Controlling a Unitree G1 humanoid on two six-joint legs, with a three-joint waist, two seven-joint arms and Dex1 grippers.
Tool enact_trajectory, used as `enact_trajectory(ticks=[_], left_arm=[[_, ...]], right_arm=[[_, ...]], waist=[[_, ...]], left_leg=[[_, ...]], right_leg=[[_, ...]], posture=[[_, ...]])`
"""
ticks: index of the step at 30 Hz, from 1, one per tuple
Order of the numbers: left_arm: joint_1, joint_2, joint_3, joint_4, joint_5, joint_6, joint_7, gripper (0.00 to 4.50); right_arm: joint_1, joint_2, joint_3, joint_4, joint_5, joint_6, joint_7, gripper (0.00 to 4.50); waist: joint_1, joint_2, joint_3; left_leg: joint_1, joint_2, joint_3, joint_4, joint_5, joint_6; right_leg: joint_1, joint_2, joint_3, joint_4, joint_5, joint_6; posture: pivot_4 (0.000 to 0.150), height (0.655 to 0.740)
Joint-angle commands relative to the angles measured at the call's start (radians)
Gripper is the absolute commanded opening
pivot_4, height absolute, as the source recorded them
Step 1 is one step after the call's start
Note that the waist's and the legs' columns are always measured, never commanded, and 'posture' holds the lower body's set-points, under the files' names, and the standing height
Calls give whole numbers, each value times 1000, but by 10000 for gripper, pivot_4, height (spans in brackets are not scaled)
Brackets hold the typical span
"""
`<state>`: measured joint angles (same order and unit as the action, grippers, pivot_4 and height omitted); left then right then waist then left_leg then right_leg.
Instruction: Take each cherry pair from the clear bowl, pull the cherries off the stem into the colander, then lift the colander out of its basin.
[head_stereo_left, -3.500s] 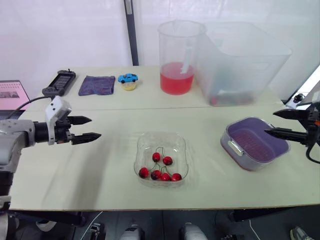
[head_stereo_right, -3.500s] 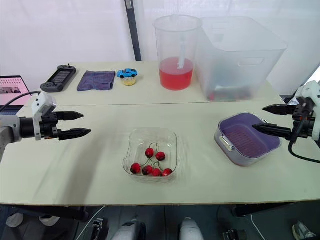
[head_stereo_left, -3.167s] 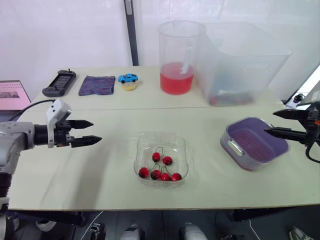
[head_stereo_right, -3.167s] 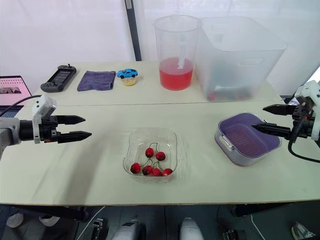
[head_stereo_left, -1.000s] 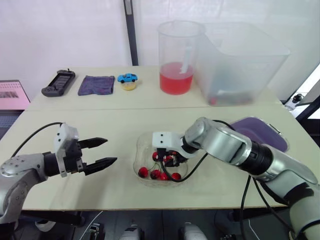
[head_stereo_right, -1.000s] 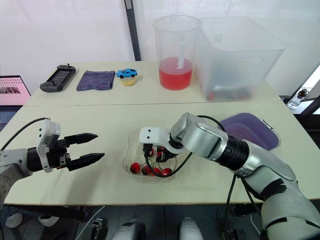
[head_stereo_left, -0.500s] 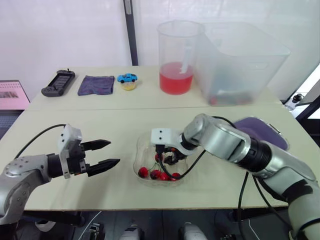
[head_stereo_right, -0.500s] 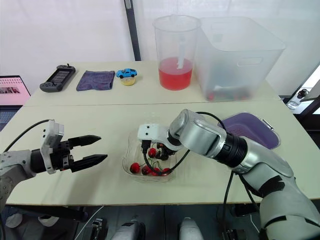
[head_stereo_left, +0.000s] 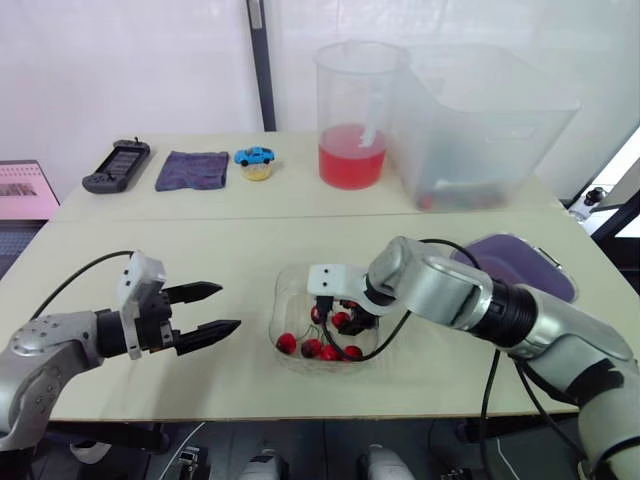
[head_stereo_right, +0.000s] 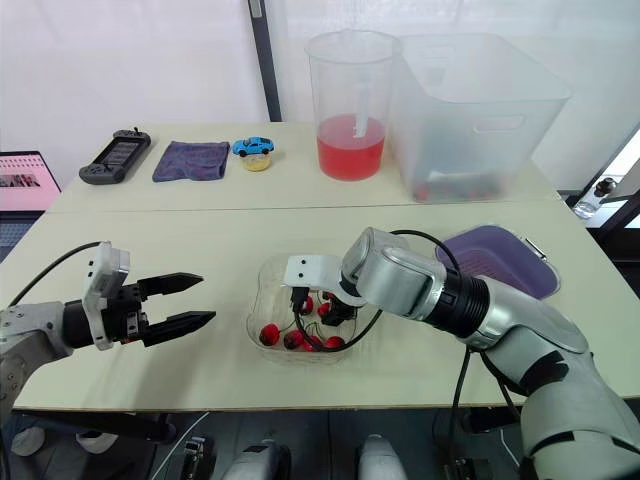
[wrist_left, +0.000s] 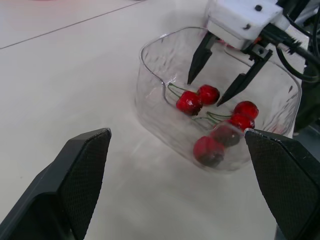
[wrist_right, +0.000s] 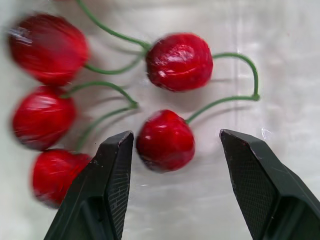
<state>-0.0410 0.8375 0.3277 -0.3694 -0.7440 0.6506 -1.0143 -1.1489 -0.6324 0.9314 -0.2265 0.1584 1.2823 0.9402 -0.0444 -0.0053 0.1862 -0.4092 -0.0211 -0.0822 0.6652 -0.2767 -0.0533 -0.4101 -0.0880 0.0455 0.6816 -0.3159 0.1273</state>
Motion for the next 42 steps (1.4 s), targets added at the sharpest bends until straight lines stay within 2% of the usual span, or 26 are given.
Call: enact_trajectory(ticks=[1, 4, 11, 18, 23, 26, 28, 30, 33, 38, 42], left_arm=[[6, 1, 11, -37, -12, -9, 8, 45000], [6, 2, 13, -36, -14, -10, 10, 45000], [-7, -1, 24, -29, -42, -1, 12, 45000], [-102, 4, 57, 4, -156, 52, 11, 45000], [-259, -8, 45, 58, -251, 132, 69, 45000], [-375, -24, 3, 75, -287, 193, 125, 45000], [-445, -45, -6, 101, -334, 245, 172, 45000], [-520, -73, -7, 158, -365, 301, 238, 45000], [-645, -137, -14, 260, -352, 303, 309, 45000], [-775, -190, -29, 351, -347, 325, 357, 45000], [-844, -219, -106, 371, -263, 307, 361, 45000]], right_arm=[[-5, 6, 19, 3, -18, -37, 10, 23791], [-5, -1, 27, 1, -29, -54, 23, 11887], [-41, -50, -29, -60, -34, -85, 66, 11887], [-27, -196, -272, -159, 25, -357, 219, 11887], [2, -171, -474, -97, -10, -577, 142, 11887], [26, -170, -511, -29, -150, -855, 28, 11887], [22, -181, -490, 13, -234, -969, 16, 11887], [15, -186, -462, 60, -393, -1161, -87, 11887], [-22, -168, -424, 127, -603, -1330, -207, 11887], [-23, -134, -430, 191, -768, -1496, -329, 11887], [-8, -101, -450, 205, -845, -1536, -369, 11887]], waist=[[0, 0, 0], [0, 0, 0], [1, 0, 0], [2, 0, 0], [1, 0, 0], [2, -1, 0], [3, -1, 0], [1, -1, 1], [0, -2, 1], [-4, -2, 1], [-2, -2, 1]], left_leg=[[0, 0, 0, 0, 0, 0], [0, 0, 0, 0, 0, 0], [0, 0, 0, 0, 0, 0], [0, 0, 0, 0, 0, 0], [0, 0, 0, 0, 0, 0], [0, 0, 0, 0, 0, 0], [0, -1, 0, 0, 0, 0], [0, -1, 0, 0, 0, 0], [0, -1, 0, 0, 2, -4], [0, -1, 1, -1, 5, -8], [0, -1, 1, -1, 5, -9]], right_leg=[[0, 0, 0, 0, 0, 0], [0, 0, 0, 0, 0, 0], [0, 0, 0, 0, 0, 0], [1, 0, 0, -1, 0, 0], [1, 1, 0, -1, 0, 0], [1, 0, 0, -1, 0, 0], [1, 0, 0, -1, 0, 0], [1, 0, 0, -1, 0, 0], [0, 0, 0, 1, 0, 0], [-1, 0, 0, 0, 0, 0], [-1, 0, 1, 0, 0, 0]], posture=[[1500, 7337], [1500, 7337], [1500, 7337], [1500, 7337], [1500, 7337], [1500, 7337], [1500, 7337], [1500, 7337], [1500, 7337], [1500, 7337], [1500, 7337]])
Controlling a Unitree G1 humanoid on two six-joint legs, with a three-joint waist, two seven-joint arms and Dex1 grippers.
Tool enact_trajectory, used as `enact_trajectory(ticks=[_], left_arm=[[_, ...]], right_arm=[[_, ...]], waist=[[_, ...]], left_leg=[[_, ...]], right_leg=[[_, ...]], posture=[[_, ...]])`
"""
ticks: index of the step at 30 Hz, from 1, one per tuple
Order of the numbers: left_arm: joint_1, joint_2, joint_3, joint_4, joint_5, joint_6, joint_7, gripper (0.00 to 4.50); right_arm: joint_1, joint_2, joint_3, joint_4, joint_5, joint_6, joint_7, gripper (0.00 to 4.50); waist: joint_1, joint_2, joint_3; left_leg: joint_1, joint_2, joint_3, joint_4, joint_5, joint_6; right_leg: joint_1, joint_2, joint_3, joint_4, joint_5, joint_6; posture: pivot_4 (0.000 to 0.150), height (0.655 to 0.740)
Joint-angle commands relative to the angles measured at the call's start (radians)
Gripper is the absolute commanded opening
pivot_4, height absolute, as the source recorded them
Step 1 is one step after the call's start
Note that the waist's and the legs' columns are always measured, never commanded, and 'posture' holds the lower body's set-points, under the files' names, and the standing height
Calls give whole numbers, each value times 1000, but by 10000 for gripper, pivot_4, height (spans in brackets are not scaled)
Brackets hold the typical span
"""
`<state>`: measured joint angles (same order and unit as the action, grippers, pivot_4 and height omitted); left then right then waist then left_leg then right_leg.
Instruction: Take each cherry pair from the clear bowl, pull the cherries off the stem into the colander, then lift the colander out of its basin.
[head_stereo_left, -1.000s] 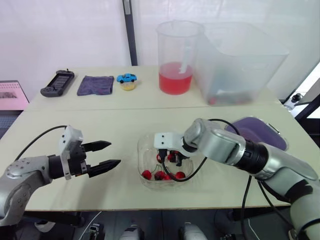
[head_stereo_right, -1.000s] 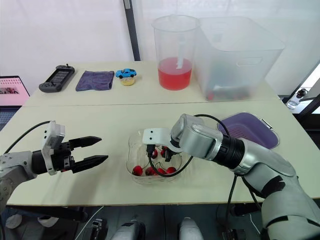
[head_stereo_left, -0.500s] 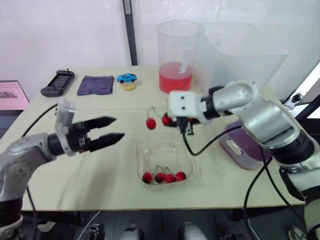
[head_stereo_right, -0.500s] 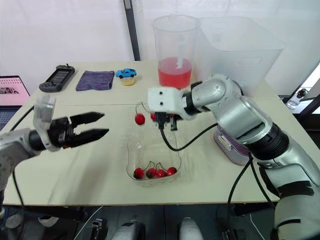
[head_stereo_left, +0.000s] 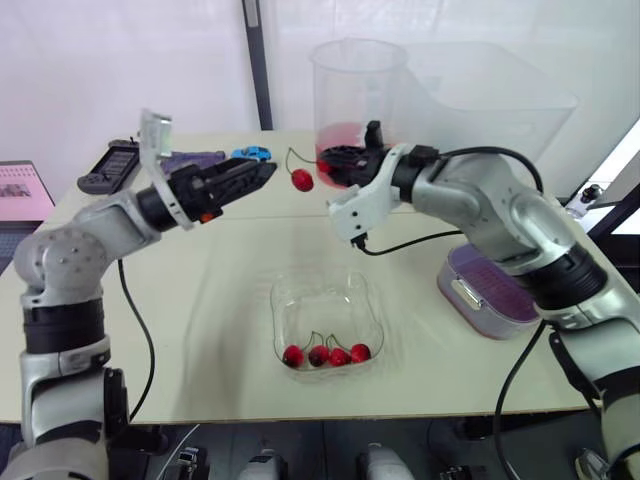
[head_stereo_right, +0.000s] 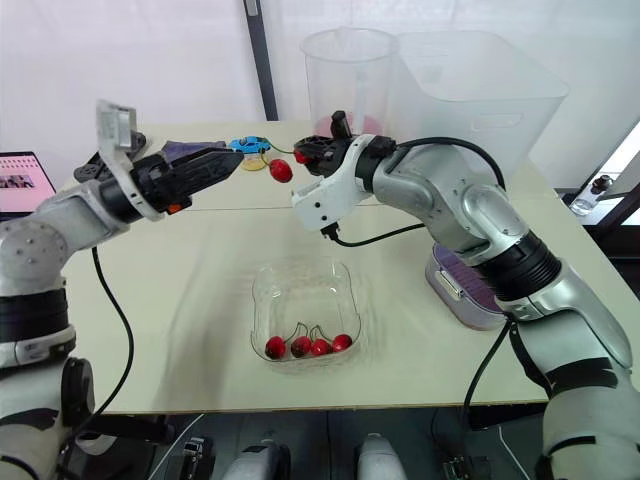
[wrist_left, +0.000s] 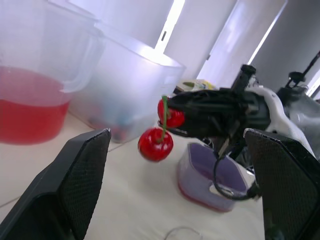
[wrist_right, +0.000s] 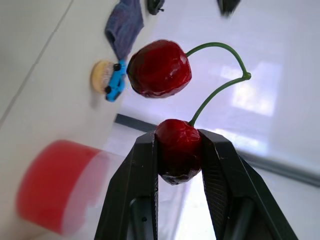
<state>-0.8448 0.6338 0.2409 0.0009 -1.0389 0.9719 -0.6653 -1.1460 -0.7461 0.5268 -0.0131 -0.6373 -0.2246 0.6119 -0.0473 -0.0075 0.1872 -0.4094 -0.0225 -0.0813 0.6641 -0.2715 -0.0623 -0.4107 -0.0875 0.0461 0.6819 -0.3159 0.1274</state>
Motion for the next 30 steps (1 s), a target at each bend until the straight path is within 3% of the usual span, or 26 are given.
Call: enact_trajectory(ticks=[1, 9, 22, 25, 28, 30], left_arm=[[-51, -26, -34, -4, 48, -20, 12, 45000], [-80, -90, -45, -2, 104, -45, 36, 45000], [-101, -124, 13, 5, 91, -41, 53, 45000], [-100, -127, 8, 5, 95, -36, 55, 36138], [-98, -125, -2, 4, 105, -37, 50, 21097], [-97, -127, -2, 4, 103, -36, 53, 21097]], right_arm=[[-8, 18, -51, -6, -59, -33, -43, 11887], [1, 65, -89, 0, -89, -25, -24, 11887], [39, 78, -113, -18, -87, -36, 17, 11887], [39, 86, -117, -24, -84, -33, 24, 11580], [39, 94, -120, -28, -84, -34, 29, 11580], [41, 98, -124, -27, -83, -34, 33, 11580]], waist=[[1, 0, 0], [0, 0, 0], [1, 0, 0], [1, 0, 0], [0, 0, 0], [1, 0, 0]], left_leg=[[0, 0, 0, 0, 0, 0], [0, 0, 0, 0, 0, -1], [0, 0, 0, 1, 0, -1], [0, 0, 0, 1, 0, -1], [0, 0, -1, 1, 0, -1], [0, 0, -1, 1, 0, -1]], right_leg=[[0, 0, 0, 0, 0, 0], [0, 0, 0, 0, 0, 0], [1, 0, 0, 0, 0, 0], [0, 0, 0, 0, 0, 0], [0, 0, 0, 0, 0, 0], [0, 0, 0, 0, 0, 0]], posture=[[1500, 7337], [1500, 7337], [1500, 7337], [1500, 7337], [1500, 7337], [1500, 7337]])
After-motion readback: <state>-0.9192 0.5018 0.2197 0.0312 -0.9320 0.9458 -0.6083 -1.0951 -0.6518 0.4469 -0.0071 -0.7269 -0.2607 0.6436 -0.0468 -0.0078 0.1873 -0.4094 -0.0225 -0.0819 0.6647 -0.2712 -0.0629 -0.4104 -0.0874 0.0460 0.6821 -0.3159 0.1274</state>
